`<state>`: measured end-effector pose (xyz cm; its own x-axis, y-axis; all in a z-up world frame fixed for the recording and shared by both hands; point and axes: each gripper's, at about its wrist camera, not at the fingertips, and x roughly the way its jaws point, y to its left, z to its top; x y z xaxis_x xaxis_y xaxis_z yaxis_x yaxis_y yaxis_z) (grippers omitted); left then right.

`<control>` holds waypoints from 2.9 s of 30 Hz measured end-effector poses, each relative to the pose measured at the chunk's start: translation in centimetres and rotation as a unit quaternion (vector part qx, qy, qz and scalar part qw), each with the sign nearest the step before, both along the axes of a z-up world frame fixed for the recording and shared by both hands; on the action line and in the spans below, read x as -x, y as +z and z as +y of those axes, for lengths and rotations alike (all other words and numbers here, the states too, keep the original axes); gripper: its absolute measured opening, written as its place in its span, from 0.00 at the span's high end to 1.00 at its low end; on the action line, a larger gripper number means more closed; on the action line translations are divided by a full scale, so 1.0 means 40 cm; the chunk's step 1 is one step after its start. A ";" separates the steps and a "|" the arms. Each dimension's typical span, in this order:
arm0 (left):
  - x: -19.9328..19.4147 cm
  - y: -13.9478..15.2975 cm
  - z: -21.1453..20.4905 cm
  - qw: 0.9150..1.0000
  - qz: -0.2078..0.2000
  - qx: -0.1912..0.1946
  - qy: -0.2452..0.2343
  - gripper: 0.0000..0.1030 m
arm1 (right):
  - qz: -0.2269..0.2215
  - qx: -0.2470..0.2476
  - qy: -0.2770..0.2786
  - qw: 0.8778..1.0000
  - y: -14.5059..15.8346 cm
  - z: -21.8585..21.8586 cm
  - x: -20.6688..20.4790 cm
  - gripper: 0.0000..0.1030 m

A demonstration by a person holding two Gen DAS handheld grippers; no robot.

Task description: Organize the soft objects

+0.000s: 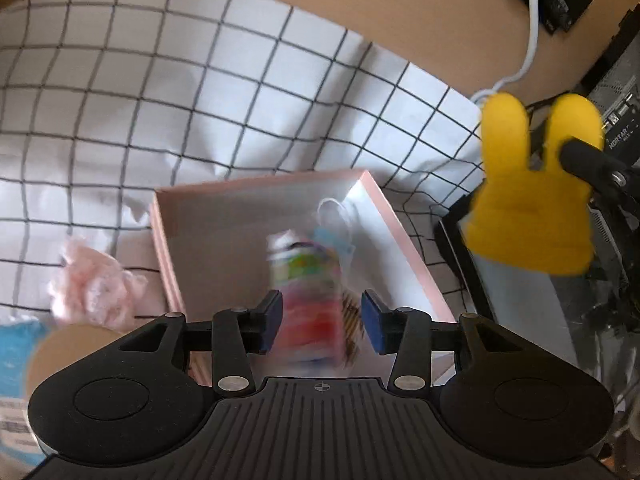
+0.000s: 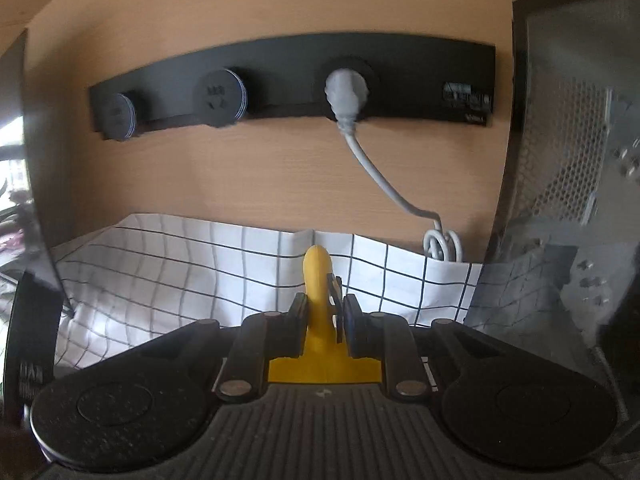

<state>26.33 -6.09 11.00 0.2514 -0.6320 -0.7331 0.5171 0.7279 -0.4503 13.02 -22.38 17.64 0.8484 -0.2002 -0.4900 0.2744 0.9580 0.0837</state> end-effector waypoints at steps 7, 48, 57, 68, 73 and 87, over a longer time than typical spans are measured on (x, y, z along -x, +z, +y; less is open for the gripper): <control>0.082 0.016 0.077 0.999 -0.031 0.003 -0.023 0.54 | -0.017 -0.074 0.032 0.997 -0.075 -0.006 -0.082 0.82; 0.310 -0.099 0.953 0.935 -0.050 -0.087 0.339 0.54 | 0.164 0.048 0.216 0.961 -0.303 0.561 0.121 0.27; 0.230 -0.161 0.913 0.938 -0.041 -0.164 0.303 0.54 | 0.211 0.128 0.253 0.935 -0.378 0.678 0.176 0.27; 0.230 -0.162 0.886 0.935 -0.049 -0.201 0.287 0.55 | 0.185 -0.012 0.281 0.942 -0.300 0.658 0.084 0.25; 0.233 -0.160 0.923 0.932 -0.048 -0.189 0.307 0.80 | 0.183 -0.033 0.303 0.935 -0.318 0.704 -0.015 0.24; 0.267 -0.094 0.953 0.935 -0.075 -0.145 0.314 0.86 | 0.186 -0.128 0.323 0.919 -0.332 0.696 -0.061 0.47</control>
